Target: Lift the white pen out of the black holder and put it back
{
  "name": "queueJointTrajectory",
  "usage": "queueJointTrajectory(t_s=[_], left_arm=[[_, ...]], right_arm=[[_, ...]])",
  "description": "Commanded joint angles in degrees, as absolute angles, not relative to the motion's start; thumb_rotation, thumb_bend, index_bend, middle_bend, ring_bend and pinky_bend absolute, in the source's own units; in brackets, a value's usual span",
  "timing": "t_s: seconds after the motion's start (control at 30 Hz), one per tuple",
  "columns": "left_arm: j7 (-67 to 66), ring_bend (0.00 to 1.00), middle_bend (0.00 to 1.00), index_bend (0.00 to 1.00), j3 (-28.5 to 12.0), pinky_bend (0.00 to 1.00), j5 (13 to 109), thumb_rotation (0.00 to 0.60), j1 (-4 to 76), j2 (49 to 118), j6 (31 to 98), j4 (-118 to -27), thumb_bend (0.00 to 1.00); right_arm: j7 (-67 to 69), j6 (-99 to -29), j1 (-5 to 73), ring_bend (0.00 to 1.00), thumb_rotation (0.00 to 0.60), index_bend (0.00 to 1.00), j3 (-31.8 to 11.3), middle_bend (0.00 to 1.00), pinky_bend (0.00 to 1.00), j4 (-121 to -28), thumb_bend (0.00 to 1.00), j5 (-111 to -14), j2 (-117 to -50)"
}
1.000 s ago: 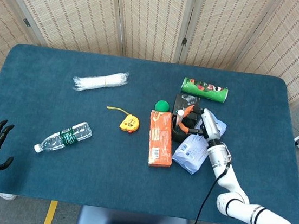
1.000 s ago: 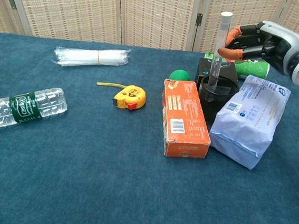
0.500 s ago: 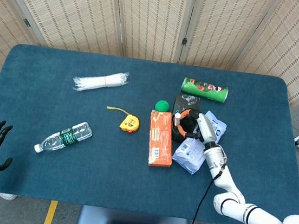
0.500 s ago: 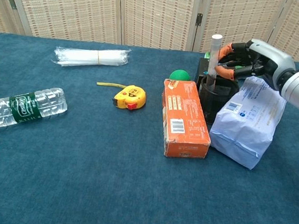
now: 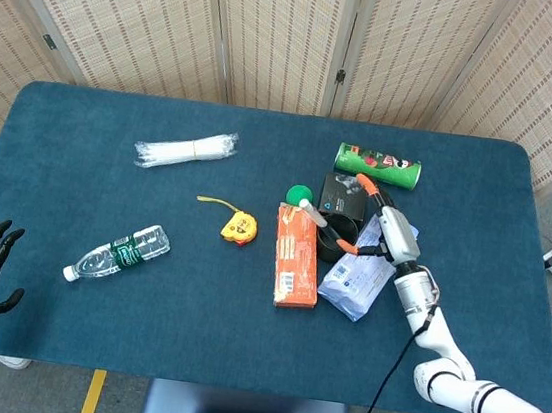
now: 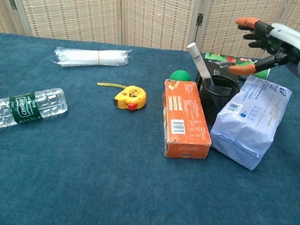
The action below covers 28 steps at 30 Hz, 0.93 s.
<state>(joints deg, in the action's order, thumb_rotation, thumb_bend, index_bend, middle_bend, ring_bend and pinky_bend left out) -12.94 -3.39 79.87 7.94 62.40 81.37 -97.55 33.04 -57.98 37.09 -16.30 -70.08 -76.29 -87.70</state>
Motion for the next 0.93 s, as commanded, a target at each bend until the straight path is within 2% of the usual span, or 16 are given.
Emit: queueJointTrajectory(t_s=[0.03,0.07,0.1,0.17,0.23,0.3,0.4,0.47,0.53,0.63,0.73,0.93], left_arm=[[-13.11,0.05,0.08,0.14,-3.53,0.12,79.87,0.600,8.09,62.49,81.29,-97.60,0.30],[-13.19,0.05,0.08,0.14,-3.59,0.12,79.83,0.600,8.16,62.56,81.26,-97.62,0.30],[-13.34,0.06,0.08,0.14,-3.66,0.12,79.78,0.600,8.24,62.64,81.23,-97.63,0.30],[-14.08,0.06,0.08,0.14,-3.81,0.12,79.66,0.600,8.43,62.89,81.20,-97.58,0.30],[-14.72,0.07,0.08,0.14,-4.05,0.12,79.79,0.600,8.59,63.35,81.53,-97.31,0.30],[-15.23,0.07,0.08,0.14,-4.38,0.12,79.58,0.600,8.62,63.74,81.95,-97.37,0.30],[-15.65,0.07,0.09,0.14,-4.66,0.12,79.51,0.600,8.64,64.06,82.39,-97.43,0.30],[-16.40,0.07,0.09,0.14,-5.03,0.12,79.44,0.600,8.76,64.46,82.86,-97.61,0.30],[-17.59,0.07,0.09,0.14,-5.21,0.12,79.58,0.600,9.04,64.55,82.97,-98.40,0.30],[-18.34,0.07,0.09,0.14,-5.19,0.12,79.62,0.600,9.03,64.67,83.22,-99.20,0.30],[-18.85,0.07,0.09,0.14,-5.12,0.12,79.51,0.600,9.11,64.81,83.09,-99.73,0.30],[-19.71,0.06,0.08,0.14,-5.30,0.12,79.57,0.600,9.38,65.54,83.30,-99.88,0.30]], right_arm=[[28.46,-60.88,34.21,0.00,0.600,0.00,-16.33,0.03,0.00,-75.37,0.09,-75.87,-82.09],[26.35,-61.99,33.45,0.00,0.600,0.00,-16.45,0.05,0.00,-76.47,0.12,-75.36,-81.01],[23.91,-63.19,32.62,0.01,0.600,0.05,-16.47,0.12,0.00,-77.64,0.18,-74.82,-80.01],[17.80,-66.56,30.51,0.07,0.600,0.20,-16.29,0.25,0.04,-80.29,0.28,-73.85,-77.87],[11.65,-69.40,28.32,0.15,0.600,0.29,-15.52,0.34,0.08,-82.93,0.30,-72.98,-75.80],[7.28,-71.39,26.28,0.17,0.600,0.31,-14.47,0.36,0.09,-85.67,0.30,-72.33,-73.89],[4.68,-72.79,24.75,0.17,0.600,0.30,-13.47,0.33,0.09,-87.99,0.30,-72.39,-72.36],[2.19,-75.17,22.10,0.15,0.600,0.25,-11.48,0.27,0.09,-90.90,0.30,-73.34,-70.14],[0.76,-79.30,17.82,0.08,0.600,0.13,-8.37,0.17,0.09,-95.17,0.30,-75.49,-67.20],[0.05,-83.19,14.14,0.01,0.600,0.02,-6.11,0.08,0.07,-97.96,0.30,-77.44,-65.55],[0.58,-85.96,11.00,0.00,0.600,0.00,-4.25,0.05,0.05,-99.51,0.30,-78.70,-64.76],[1.02,-87.72,7.15,0.00,0.600,0.00,-1.80,0.04,0.04,-100.59,0.30,-79.60,-63.82]])
